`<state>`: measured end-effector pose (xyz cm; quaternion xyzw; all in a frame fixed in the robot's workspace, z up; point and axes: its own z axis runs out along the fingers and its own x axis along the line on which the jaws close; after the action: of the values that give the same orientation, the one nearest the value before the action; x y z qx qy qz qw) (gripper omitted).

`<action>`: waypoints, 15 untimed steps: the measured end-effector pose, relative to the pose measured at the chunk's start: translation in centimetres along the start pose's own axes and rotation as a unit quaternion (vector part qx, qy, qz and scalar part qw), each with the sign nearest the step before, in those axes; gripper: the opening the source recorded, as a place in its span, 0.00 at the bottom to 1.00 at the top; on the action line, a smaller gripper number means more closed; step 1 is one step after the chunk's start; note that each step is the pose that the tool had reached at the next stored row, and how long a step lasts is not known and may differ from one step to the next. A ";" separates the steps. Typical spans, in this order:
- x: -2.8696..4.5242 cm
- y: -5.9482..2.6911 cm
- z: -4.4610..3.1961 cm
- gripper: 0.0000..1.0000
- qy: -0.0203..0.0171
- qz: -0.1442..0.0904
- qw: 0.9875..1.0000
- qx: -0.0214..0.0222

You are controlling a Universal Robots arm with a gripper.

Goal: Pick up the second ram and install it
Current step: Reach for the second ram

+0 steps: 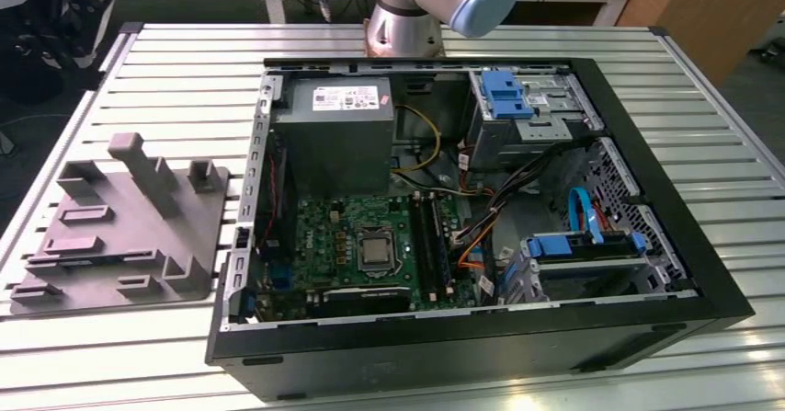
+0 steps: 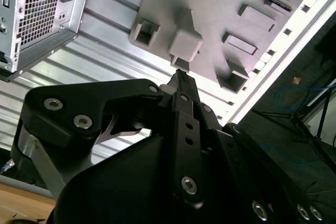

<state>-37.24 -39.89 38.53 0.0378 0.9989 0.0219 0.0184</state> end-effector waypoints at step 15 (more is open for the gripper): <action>3.21 -0.30 0.95 0.10 0.000 0.000 1.000 0.000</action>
<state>-40.43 -39.90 37.46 0.0378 0.9989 0.0220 0.0187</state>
